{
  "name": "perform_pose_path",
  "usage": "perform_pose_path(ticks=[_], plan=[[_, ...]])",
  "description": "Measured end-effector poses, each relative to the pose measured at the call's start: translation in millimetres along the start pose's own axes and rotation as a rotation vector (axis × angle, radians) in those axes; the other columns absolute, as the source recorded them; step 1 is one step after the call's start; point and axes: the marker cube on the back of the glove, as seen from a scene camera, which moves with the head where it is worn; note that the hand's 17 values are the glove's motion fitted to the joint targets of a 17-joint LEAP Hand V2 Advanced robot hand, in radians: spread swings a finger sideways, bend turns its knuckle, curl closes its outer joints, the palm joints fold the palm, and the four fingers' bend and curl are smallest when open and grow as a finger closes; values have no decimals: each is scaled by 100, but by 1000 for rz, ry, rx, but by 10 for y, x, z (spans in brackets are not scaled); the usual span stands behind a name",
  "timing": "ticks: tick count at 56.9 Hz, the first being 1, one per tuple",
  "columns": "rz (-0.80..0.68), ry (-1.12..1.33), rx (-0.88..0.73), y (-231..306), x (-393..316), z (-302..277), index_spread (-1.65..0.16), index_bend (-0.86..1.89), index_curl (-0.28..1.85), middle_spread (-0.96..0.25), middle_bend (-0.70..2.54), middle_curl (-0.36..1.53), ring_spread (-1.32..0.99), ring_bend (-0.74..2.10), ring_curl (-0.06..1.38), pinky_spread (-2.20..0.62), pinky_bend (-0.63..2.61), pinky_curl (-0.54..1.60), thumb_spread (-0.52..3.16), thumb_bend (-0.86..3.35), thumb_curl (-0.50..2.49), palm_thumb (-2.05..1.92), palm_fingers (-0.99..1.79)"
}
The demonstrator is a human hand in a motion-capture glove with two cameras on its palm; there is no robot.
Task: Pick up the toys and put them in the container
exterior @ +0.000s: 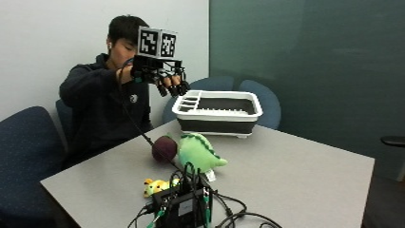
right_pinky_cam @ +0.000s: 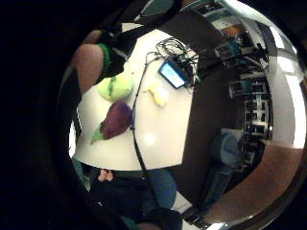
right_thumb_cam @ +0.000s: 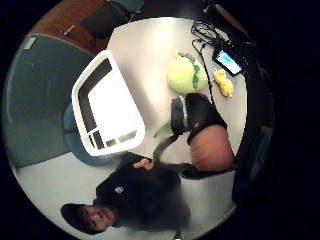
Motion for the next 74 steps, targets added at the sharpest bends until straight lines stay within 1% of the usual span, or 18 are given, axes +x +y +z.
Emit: perform_pose_path(ticks=[1, 5, 10, 16, 23, 38, 46, 50, 63, 74], plan=[[0, -1, 0, 0, 3, 0, -10, 8, 0, -1, 20, 3, -6, 37, 4, -4, 54, 11, 44, 14, 3, 17, 48], [0, -8, 0, -3, 25, -5, -15, 9, 3, -2, 22, 7, -10, 45, 11, -6, 63, 19, 77, 18, 6, 20, 43], [0, -10, 2, -7, 57, -18, -19, 11, 5, -2, 24, 11, -13, 51, 14, -7, 68, 24, 105, 20, 10, 20, 38], [17, 8, -1, 4, 88, -71, -22, 12, 7, -3, 26, 15, -15, 57, 17, -8, 72, 26, 127, 21, 14, 19, 35], [34, 27, 12, 13, 107, -151, -23, 13, 9, -3, 29, 19, -17, 62, 19, -8, 76, 28, 140, 21, 18, 18, 31], [101, 29, 64, -154, 211, -210, -24, 14, 14, -3, 35, 26, -19, 72, 22, -9, 82, 32, 152, 20, 25, 17, 27], [188, 19, 101, -313, 377, -113, -24, 13, 15, -4, 38, 29, -18, 80, 24, -9, 85, 33, 154, 19, 27, 16, 26], [238, 14, 101, -397, 498, -14, -23, 9, 14, -4, 40, 31, -17, 84, 26, -8, 90, 34, 153, 18, 28, 16, 21], [346, 4, -2, -577, 860, 429, -19, 11, 14, -3, 42, 34, -11, 88, 27, -4, 103, 38, 147, 11, 30, 11, 1], [420, -17, -119, -681, 1110, 897, -18, 13, 18, -2, 40, 35, -7, 87, 26, -2, 106, 38, 140, 5, 30, 8, -4]])
